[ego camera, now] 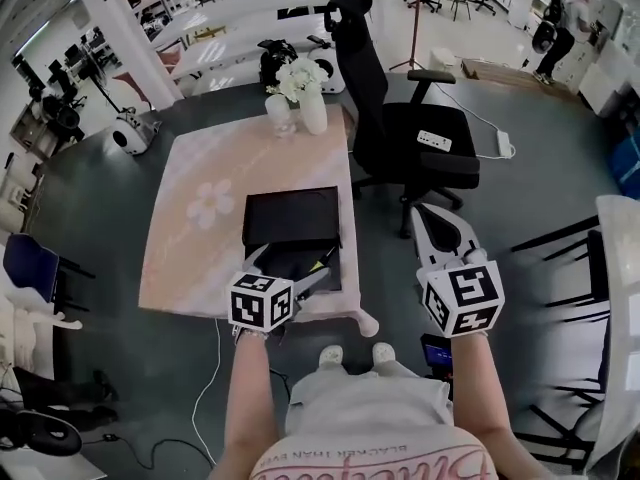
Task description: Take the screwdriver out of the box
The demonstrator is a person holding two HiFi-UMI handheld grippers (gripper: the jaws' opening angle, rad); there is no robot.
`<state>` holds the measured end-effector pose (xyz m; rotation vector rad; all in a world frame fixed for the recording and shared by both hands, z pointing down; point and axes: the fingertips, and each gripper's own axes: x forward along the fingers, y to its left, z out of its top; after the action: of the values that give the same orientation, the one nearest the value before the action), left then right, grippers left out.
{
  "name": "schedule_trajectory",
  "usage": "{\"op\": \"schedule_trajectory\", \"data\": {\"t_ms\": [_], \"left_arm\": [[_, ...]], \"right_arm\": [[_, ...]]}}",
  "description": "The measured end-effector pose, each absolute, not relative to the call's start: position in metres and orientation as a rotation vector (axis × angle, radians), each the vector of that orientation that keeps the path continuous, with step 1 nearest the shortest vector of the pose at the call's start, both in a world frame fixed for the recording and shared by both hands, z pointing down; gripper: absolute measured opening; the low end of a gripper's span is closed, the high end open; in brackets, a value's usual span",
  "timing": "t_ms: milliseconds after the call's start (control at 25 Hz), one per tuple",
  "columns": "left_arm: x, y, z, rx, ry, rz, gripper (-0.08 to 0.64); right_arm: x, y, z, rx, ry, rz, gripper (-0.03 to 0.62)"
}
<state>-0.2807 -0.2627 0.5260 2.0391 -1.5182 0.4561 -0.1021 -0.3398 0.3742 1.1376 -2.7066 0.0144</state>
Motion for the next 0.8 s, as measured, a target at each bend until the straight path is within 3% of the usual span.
{"op": "schedule_trajectory", "data": {"t_ms": [80,200,360,800], "left_arm": [[-0.277,-0.262,0.54,2.014,-1.451,0.493,0.559],[-0.273,-0.261,0.554,1.994,-1.377,0.562,0.454],[-0.266,-0.263,0.577,1.993,-1.248,0.735,0.368],[-0.249,-0.272,0.634,1.874,-0.961,1.057,0.356]], "right_arm": [[-0.102,-0.339,0.381,1.148,-2.687,0.025,0.006],[-0.101,-0.337,0.389,1.158,-2.659,0.04,0.006],[-0.098,-0.335,0.397,1.168,-2.633,0.057,0.006],[-0.083,-0.342,0.41,1.221,-2.586,0.105,0.006]]}}
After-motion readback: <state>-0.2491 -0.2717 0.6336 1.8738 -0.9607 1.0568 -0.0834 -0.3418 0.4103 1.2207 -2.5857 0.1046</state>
